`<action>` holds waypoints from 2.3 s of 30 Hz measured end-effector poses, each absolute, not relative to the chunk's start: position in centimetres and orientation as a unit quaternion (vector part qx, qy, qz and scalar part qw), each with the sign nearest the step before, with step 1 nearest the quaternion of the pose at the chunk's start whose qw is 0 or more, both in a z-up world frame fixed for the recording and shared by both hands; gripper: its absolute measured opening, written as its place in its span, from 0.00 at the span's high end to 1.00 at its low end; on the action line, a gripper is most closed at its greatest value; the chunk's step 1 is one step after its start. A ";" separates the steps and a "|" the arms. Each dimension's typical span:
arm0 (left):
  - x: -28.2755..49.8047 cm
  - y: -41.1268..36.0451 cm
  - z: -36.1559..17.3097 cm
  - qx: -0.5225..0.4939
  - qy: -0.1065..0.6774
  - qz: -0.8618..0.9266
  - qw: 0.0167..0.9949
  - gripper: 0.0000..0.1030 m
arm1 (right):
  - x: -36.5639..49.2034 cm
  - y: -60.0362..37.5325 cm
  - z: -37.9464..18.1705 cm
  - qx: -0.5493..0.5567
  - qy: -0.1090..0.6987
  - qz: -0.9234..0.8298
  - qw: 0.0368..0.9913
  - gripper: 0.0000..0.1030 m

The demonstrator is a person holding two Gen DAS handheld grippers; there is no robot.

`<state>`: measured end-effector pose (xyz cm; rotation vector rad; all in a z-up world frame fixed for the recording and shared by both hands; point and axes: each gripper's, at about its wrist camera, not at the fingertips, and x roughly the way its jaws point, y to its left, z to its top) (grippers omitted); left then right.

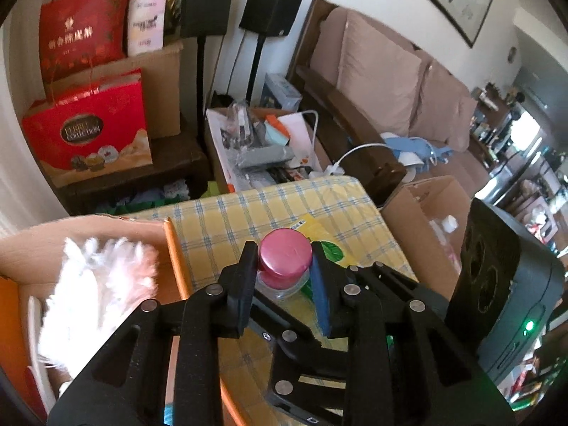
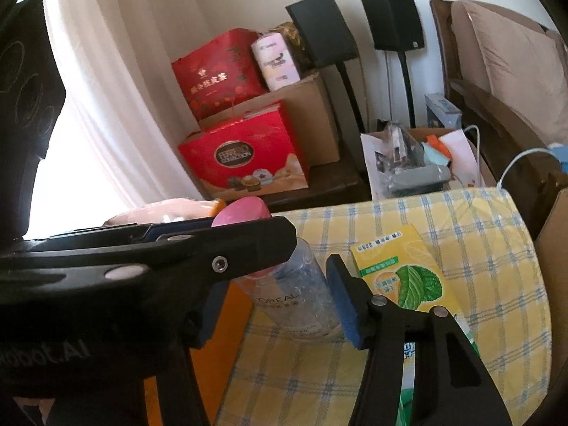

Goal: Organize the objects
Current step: 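Grasp the pink-capped clear bottle by its neck with the left tool, then carry the bottle over the orange tray and open the left tool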

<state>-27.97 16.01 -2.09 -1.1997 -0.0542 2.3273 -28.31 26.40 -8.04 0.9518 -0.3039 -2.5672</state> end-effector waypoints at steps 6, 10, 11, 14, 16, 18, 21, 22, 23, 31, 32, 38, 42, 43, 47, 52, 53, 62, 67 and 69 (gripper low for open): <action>-25.7 13.5 2.7 -0.414 -0.026 0.872 0.261 0.74 | -26.2 24.4 -3.5 0.318 -0.070 -0.921 0.212 0.45; -24.6 11.8 5.6 -0.401 -0.024 0.880 0.252 0.74 | -25.1 22.8 -0.6 0.305 -0.058 -0.922 0.229 0.46; -24.4 11.3 6.1 -0.399 -0.024 0.882 0.251 0.74 | -24.9 22.3 0.1 0.301 -0.056 -0.922 0.235 0.46; -23.6 9.7 7.2 -0.396 -0.021 0.885 0.242 0.74 | -24.2 20.9 1.3 0.298 -0.057 -0.919 0.251 0.47; -23.3 8.9 7.4 -0.396 -0.015 0.887 0.236 0.74 | -24.0 19.9 1.7 0.300 -0.063 -0.915 0.263 0.48; -23.2 8.0 7.1 -0.401 -0.013 0.887 0.229 0.74 | -23.9 19.1 1.5 0.303 -0.069 -0.910 0.274 0.49; -23.4 6.9 6.0 -0.415 -0.022 0.880 0.227 0.74 | -24.2 17.7 0.7 0.316 -0.076 -0.902 0.285 0.52; -23.6 6.5 5.4 -0.422 -0.025 0.878 0.226 0.74 | -24.4 17.2 0.3 0.322 -0.076 -0.899 0.287 0.52; -23.9 6.2 4.8 -0.428 -0.028 0.875 0.225 0.74 | -24.5 16.8 -0.3 0.329 -0.076 -0.896 0.288 0.52; -25.2 5.1 0.2 -0.454 -0.038 0.861 0.224 0.74 | -26.3 14.8 -4.7 0.368 -0.065 -0.884 0.279 0.53; -25.5 5.0 -0.2 -0.457 -0.041 0.860 0.225 0.74 | -26.6 14.6 -5.1 0.373 -0.063 -0.883 0.278 0.53; -26.8 5.0 -2.9 -0.479 -0.045 0.848 0.224 0.75 | -28.1 14.2 -7.2 0.425 -0.046 -0.866 0.260 0.51; -27.5 5.0 -3.9 -0.487 -0.053 0.842 0.225 0.75 | -27.7 14.1 -7.4 0.429 -0.015 -0.870 0.242 0.44; -27.7 4.9 -4.0 -0.485 -0.058 0.843 0.224 0.75 | -27.5 14.2 -7.4 0.426 -0.008 -0.872 0.242 0.44; -28.4 3.9 -4.2 -0.488 -0.081 0.843 0.212 0.75 | -26.5 14.5 -7.0 0.425 0.003 -0.871 0.245 0.31; -30.1 2.9 -4.8 -0.493 -0.092 0.845 0.186 0.74 | -24.4 15.6 -5.9 0.415 0.001 -0.874 0.251 0.27; -30.5 2.8 -5.0 -0.495 -0.091 0.846 0.177 0.73 | -24.0 15.9 -5.6 0.413 -0.003 -0.875 0.250 0.25; -31.9 2.4 -6.8 -0.509 -0.082 0.849 0.111 0.39 | -22.4 19.0 -4.1 0.400 -0.035 -0.884 0.241 0.24; -30.5 1.3 -5.5 -0.494 -0.124 0.850 0.132 0.24 | -21.8 20.9 -3.1 0.388 -0.038 -0.893 0.227 0.24; -29.9 1.0 -4.5 -0.487 -0.133 0.852 0.141 0.22 | -21.5 21.8 -2.8 0.385 -0.037 -0.897 0.216 0.24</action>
